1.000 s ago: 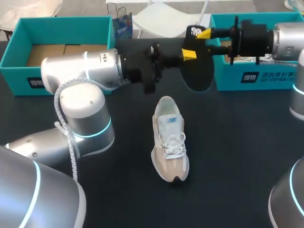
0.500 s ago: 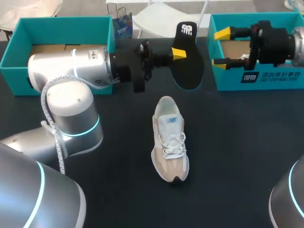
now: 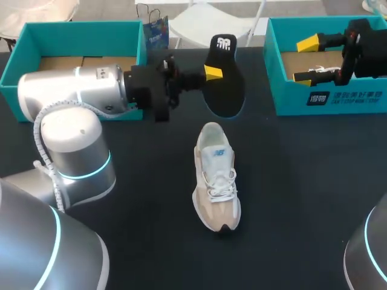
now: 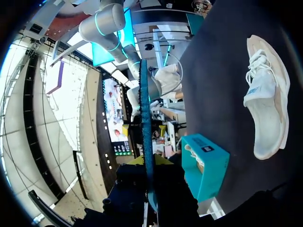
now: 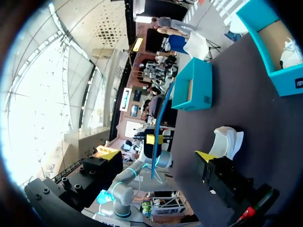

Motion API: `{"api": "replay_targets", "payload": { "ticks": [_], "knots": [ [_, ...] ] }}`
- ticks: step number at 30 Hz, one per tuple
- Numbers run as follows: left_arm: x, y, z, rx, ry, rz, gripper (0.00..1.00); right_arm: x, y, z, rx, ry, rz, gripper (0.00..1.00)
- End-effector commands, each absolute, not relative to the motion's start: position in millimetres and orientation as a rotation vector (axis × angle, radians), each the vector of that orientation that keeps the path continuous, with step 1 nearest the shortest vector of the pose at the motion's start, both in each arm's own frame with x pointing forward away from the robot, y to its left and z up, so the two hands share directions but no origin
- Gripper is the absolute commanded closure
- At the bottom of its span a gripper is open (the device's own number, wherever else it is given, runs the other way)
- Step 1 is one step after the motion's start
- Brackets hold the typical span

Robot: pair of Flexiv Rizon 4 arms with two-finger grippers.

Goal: Take the shoe out of the shoebox, open the shoe tongue, remove and reinsert the insole, then place the shoe into the shoebox

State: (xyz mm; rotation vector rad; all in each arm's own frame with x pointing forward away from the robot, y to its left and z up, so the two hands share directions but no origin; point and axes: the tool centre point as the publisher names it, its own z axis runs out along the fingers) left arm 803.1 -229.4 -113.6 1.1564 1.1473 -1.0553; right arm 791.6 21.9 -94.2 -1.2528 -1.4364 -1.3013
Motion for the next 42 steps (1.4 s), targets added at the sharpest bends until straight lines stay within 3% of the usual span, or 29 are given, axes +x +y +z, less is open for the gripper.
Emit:
{"api": "replay_targets", "payload": {
  "ticks": [1,10,13,24,32,42],
  "knots": [
    [804,-229,-113,1.16,1.146,-1.056,1.0,792,23,-95,-1.254,-1.437,-1.301,0.0],
    [804,-229,-113,1.16,1.146,-1.056,1.0,792,23,-95,-1.254,-1.437,-1.301,0.0],
    [795,-235,-113,0.906,1.586,-1.465,1.0,792,23,-95,-1.254,-1.437,-1.301,0.0],
    [775,-222,-127,0.473,2.294,-1.941,1.0,792,23,-95,-1.254,-1.437,-1.301,0.0],
    [776,-223,-112,-0.121,2.335,-2.434,1.0,792,23,-95,-1.254,-1.437,-1.301,0.0],
    [772,-224,-93,-0.218,2.285,-2.595,1.0,792,23,-95,-1.254,-1.437,-1.301,0.0]
  ]
}}
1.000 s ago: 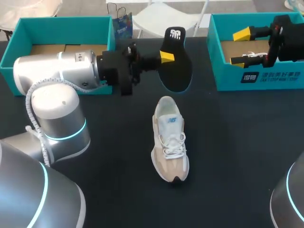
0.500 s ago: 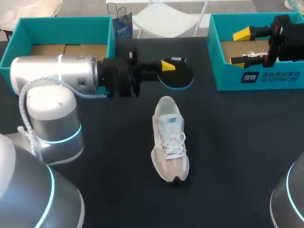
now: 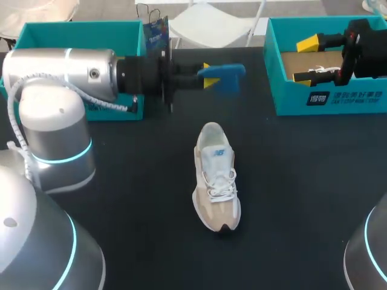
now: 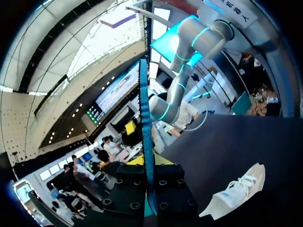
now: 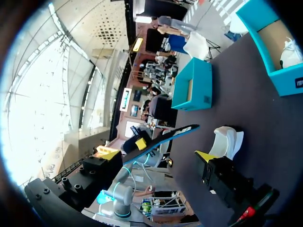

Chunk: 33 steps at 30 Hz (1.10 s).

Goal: Take the shoe out of the shoebox, open the shoe tongue, remove and reinsert the insole, then place the shoe into the shoebox

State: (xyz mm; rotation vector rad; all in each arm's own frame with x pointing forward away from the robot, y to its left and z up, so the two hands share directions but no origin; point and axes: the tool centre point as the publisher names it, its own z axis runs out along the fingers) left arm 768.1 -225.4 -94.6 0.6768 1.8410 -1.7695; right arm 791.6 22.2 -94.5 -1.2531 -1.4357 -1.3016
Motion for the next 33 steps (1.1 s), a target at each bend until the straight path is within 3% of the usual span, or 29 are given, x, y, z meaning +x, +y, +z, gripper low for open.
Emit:
{"api": "replay_targets", "payload": {
  "ticks": [1,19,21,23,33],
  "knots": [
    [772.1,-224.0,-92.8,-0.218,2.285,-2.595,1.0,791.9,23.0,-94.8,-1.254,-1.437,-1.301,0.0],
    [772.1,-224.0,-92.8,-0.218,2.285,-2.595,1.0,791.9,23.0,-94.8,-1.254,-1.437,-1.301,0.0],
    [772.2,-223.8,-93.9,-0.322,2.3,-2.623,1.0,791.9,23.0,-94.8,-1.254,-1.437,-1.301,0.0],
    [770.5,-223.3,-95.1,-0.73,2.38,-2.724,1.0,791.9,23.0,-94.8,-1.254,-1.437,-1.301,0.0],
    [764.0,-224.9,-101.8,-1.05,2.64,-2.575,1.0,791.9,23.0,-94.8,-1.254,-1.437,-1.301,0.0]
  ]
}}
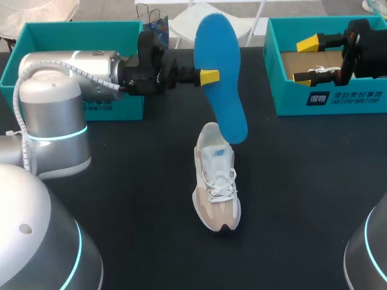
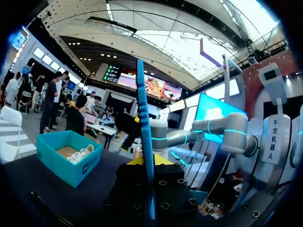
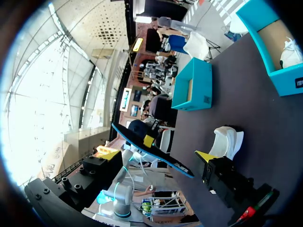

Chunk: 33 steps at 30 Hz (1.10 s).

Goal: Take the shoe out of the shoebox, open the shoe tongue, remove and reinsert the insole, then place the shoe into the shoebox

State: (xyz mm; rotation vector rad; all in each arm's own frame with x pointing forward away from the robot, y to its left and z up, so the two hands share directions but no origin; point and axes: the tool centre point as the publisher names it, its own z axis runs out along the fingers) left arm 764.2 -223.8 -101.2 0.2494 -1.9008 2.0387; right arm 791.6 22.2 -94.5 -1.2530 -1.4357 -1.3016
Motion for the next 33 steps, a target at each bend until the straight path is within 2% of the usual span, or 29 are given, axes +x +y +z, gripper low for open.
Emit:
{"api": "replay_targets", "payload": {
  "ticks": [1,16,31,33],
  "knots": [
    [764,-225,-103,0.686,-1.675,1.621,1.0,792,23,-95,-1.254,-1.437,-1.301,0.0],
    [768,-223,-111,0.824,-1.388,1.322,1.0,792,23,-95,-1.254,-1.437,-1.301,0.0],
    [774,-227,-130,0.758,-1.35,1.324,1.0,792,23,-95,-1.254,-1.437,-1.301,0.0],
    [777,-229,-134,0.76,-1.344,1.335,1.0,789,26,-83,-1.301,-1.559,-1.26,0.0]
  ]
}}
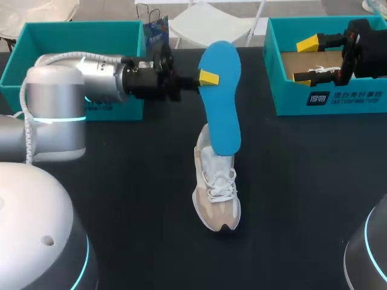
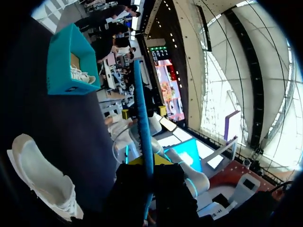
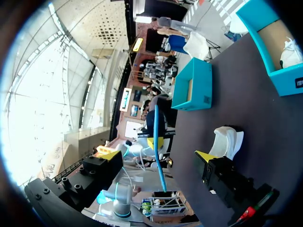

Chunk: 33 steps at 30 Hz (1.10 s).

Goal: Take the shoe out of the shoebox, open the shoe tongue, remove and reinsert the insole, then place the shoe into the shoebox

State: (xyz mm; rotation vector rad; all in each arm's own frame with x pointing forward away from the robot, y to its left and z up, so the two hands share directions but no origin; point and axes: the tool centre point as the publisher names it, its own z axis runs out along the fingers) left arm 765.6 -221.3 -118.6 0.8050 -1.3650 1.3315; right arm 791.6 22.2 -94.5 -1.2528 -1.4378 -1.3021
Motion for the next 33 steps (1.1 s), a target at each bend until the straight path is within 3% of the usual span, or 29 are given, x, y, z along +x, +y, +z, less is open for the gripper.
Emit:
{"api": "replay_targets", "payload": {
  "ticks": [1,17,33],
  "knots": [
    [777,-229,-135,0.759,-1.344,1.335,1.0,788,26,-81,-1.305,-1.567,-1.264,0.0],
    [781,-239,-146,0.872,-1.261,1.194,1.0,743,61,-60,-1.756,-2.156,-0.992,0.0],
    [780,-240,-146,0.868,-1.265,1.193,1.0,747,72,-60,-1.841,-2.252,-0.916,0.0]
  ]
}}
